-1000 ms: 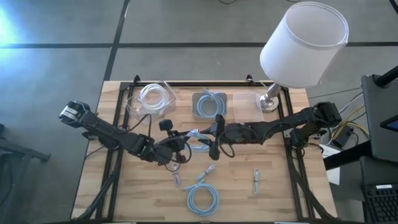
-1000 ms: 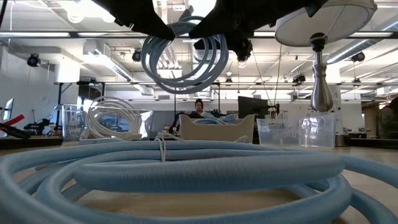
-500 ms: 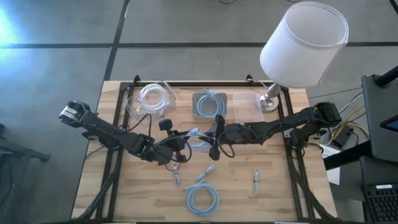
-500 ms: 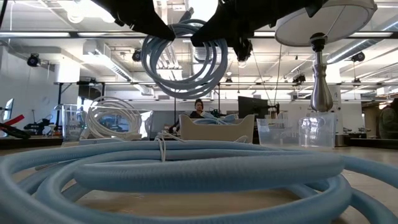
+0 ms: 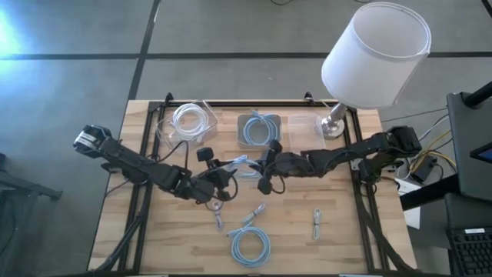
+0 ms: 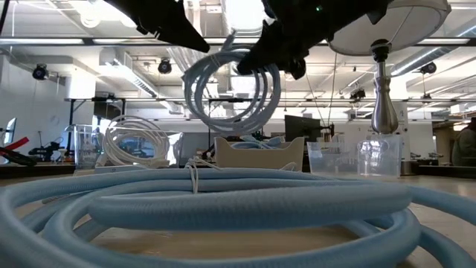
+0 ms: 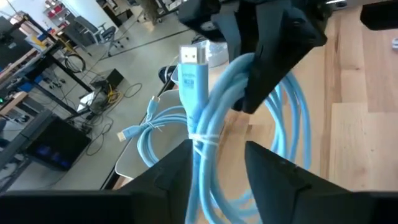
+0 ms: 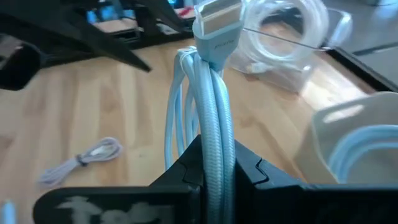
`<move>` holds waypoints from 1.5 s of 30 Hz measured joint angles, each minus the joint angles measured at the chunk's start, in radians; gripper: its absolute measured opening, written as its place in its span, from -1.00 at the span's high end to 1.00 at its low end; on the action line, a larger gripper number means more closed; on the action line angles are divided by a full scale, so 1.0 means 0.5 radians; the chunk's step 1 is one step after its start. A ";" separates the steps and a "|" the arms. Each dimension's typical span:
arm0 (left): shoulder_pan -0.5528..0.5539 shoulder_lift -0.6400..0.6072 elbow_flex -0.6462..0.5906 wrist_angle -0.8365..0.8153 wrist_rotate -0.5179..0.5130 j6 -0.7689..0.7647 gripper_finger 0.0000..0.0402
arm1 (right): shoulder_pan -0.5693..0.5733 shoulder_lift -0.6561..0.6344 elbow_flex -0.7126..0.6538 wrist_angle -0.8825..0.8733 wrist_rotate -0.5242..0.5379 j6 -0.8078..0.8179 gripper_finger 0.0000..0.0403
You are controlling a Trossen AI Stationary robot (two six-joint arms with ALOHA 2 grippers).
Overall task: Pick & Place USB Port
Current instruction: Put the left large blue charger cable into the gray bin
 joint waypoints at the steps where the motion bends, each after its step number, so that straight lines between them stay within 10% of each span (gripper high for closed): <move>1: 0.000 0.000 -0.004 -0.001 -0.001 -0.017 0.22 | 0.001 0.000 0.001 -0.021 0.057 0.003 0.86; 20: 0.011 0.000 -0.127 -0.007 -0.007 -0.141 0.12 | -0.370 -0.117 0.271 -0.582 0.119 -0.298 0.86; 45: 0.034 0.000 -0.127 0.010 -0.008 -0.147 0.12 | -1.019 0.083 0.117 -0.445 -0.778 -0.658 0.86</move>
